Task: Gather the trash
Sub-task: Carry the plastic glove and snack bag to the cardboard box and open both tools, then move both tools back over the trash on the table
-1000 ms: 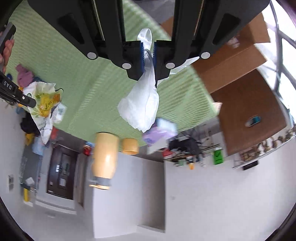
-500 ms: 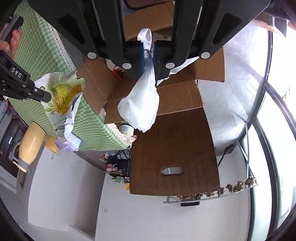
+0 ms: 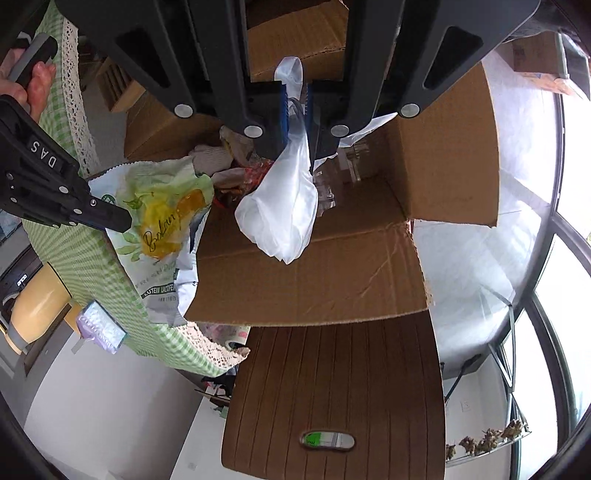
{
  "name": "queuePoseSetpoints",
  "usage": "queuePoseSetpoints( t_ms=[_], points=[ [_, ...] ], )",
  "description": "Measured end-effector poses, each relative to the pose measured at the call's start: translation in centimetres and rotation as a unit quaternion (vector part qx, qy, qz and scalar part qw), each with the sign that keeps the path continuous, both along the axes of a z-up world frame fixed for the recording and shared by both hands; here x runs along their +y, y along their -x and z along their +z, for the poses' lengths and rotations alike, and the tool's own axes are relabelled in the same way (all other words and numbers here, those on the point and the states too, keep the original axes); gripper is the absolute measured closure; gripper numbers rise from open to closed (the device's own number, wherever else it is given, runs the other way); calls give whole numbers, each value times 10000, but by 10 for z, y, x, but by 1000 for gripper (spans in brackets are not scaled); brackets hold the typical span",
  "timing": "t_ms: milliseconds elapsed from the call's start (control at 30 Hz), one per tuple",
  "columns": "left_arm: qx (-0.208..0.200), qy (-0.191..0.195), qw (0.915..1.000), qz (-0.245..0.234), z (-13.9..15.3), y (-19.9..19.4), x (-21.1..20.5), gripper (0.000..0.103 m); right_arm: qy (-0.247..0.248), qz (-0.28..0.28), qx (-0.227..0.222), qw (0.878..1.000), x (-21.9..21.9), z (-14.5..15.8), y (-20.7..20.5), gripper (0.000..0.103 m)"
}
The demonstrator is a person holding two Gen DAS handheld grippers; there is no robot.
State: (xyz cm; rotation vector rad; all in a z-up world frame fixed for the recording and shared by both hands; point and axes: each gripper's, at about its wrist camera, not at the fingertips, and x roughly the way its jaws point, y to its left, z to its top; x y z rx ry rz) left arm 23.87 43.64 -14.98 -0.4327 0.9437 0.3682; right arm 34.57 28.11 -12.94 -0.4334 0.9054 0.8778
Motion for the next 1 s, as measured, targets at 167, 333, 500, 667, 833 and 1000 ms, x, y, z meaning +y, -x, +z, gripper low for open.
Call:
queuePoseSetpoints(
  t_ms=[167, 333, 500, 667, 833, 1000],
  points=[
    [356, 400, 9985, -108, -25, -12, 4, 82, 113, 134, 113, 9998, 13, -19, -1, 100],
    [224, 17, 9996, -156, -19, -12, 3, 33, 330, 183, 114, 9992, 22, -30, -2, 54],
    [77, 40, 9999, 117, -9, -7, 12, 25, 301, 182, 28, 9994, 24, -24, 2, 49],
    [-9, -54, 9997, 256, 1, 2, 16, 18, 163, 122, -86, 9998, 19, -9, 2, 46],
    [-161, -121, 9993, 317, 16, 12, 13, 18, -86, -28, -220, 9997, -1, 13, 7, 46],
    [-401, -448, 9975, 377, 43, 18, -2, 17, -357, -264, -390, 9983, -34, 37, 11, 46]
  ],
)
